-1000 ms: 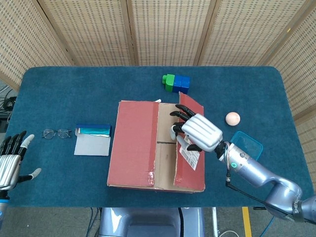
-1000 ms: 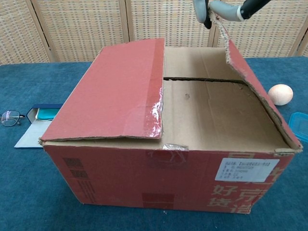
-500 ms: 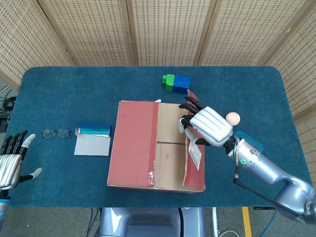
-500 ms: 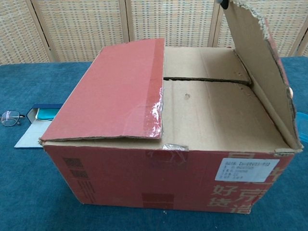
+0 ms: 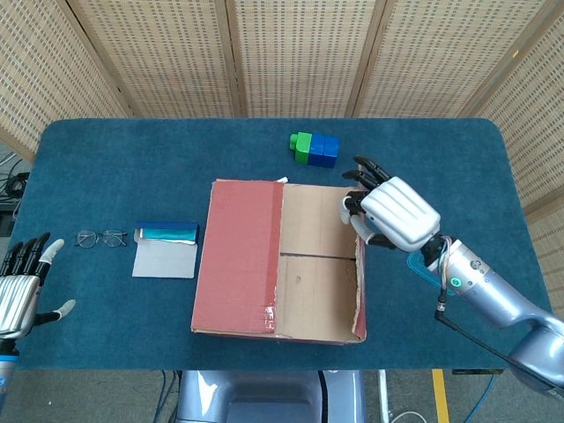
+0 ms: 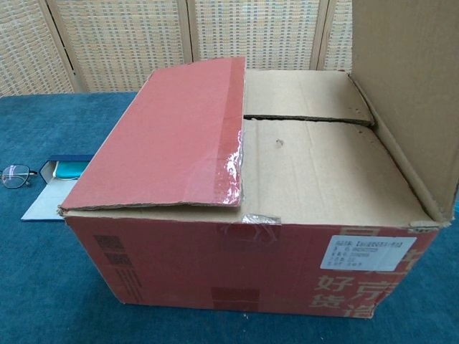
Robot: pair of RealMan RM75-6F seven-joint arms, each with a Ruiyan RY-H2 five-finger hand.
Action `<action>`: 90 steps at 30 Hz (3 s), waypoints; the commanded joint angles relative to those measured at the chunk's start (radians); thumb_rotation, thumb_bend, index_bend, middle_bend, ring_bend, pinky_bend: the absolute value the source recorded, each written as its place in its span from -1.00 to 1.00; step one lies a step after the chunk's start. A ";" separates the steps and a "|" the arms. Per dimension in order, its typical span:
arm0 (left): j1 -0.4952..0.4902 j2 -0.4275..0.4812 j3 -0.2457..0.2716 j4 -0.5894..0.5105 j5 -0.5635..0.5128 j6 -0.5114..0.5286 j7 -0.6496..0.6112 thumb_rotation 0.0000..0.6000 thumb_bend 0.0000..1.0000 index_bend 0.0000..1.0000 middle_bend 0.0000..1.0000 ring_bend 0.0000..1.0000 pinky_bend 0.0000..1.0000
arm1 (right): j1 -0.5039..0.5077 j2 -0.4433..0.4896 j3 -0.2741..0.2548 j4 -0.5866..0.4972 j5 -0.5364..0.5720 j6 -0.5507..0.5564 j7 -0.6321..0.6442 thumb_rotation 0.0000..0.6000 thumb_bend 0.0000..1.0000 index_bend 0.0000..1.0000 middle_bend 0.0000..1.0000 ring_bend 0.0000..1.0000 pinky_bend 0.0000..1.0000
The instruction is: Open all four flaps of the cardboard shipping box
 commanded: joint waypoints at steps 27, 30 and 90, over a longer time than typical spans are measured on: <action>-0.016 0.016 -0.006 0.002 0.019 -0.003 0.008 0.88 -0.83 -0.86 -1.00 -1.00 -1.00 | -0.151 0.038 -0.054 0.084 0.055 0.074 -0.025 1.00 0.34 0.04 0.09 -0.64 -1.00; -0.022 0.023 -0.008 0.000 0.030 -0.002 0.008 0.89 -0.83 -0.86 -1.00 -1.00 -1.00 | -0.163 0.031 -0.057 0.091 0.059 0.085 -0.031 1.00 0.32 0.04 0.05 -0.64 -1.00; -0.880 0.089 -0.141 -0.051 0.328 -0.742 -0.548 -0.42 -0.78 -0.44 -0.77 -1.00 -1.00 | -0.521 -0.238 -0.135 0.016 0.152 0.501 -0.485 1.00 0.24 -0.74 -0.79 -1.00 -1.00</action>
